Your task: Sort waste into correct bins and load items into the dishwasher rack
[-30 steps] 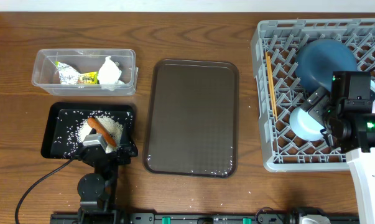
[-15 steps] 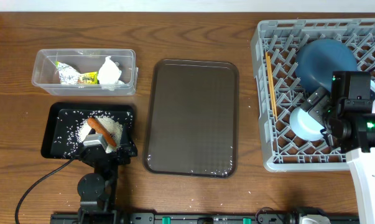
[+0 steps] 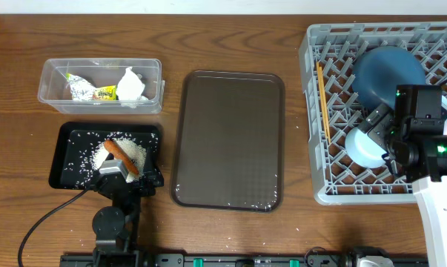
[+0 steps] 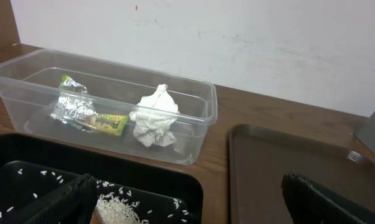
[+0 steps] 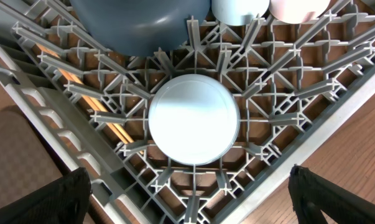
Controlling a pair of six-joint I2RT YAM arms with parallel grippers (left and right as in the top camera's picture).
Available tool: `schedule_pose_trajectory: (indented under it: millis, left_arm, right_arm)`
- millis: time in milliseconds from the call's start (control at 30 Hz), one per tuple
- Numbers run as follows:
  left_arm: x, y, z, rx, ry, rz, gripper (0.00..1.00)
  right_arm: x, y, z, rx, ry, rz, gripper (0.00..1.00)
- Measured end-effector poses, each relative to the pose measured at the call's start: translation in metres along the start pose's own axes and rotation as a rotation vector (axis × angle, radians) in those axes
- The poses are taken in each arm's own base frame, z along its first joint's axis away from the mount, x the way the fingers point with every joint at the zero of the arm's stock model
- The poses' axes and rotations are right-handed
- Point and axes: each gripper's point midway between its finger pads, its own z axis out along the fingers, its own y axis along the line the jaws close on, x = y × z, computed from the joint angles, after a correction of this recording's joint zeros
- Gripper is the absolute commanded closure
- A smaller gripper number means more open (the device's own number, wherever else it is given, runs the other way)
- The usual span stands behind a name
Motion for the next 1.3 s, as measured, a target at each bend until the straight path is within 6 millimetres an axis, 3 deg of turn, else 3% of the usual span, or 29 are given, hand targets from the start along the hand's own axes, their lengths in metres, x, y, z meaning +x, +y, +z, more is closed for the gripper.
schedule_pose_trajectory:
  millis: [600, 800, 933, 1100, 1300]
  left_arm:
    - [0.000, 0.000, 0.000, 0.000, 0.000, 0.000, 0.03]
    - [0.000, 0.000, 0.000, -0.003, -0.001, 0.000, 0.03]
    - [0.000, 0.001, 0.000, -0.006, -0.001, 0.000, 0.03]
    - [0.000, 0.001, 0.000, -0.007, -0.002, 0.001, 0.03]
    - [0.000, 0.001, 0.000, -0.006, -0.002, 0.001, 0.03]
  right_arm:
    - [0.002, -0.005, -0.007, -0.002, -0.006, 0.002, 0.01]
    - [-0.009, 0.010, -0.022, -0.202, -0.166, 0.069, 0.01]
    - [0.001, 0.018, -0.007, -0.344, -0.257, 0.097, 0.01]
    - [0.038, 0.024, 0.026, -0.540, -0.356, 0.066, 0.01]
    - [0.067, 0.022, 0.035, -0.704, -0.509, -0.019, 0.01]
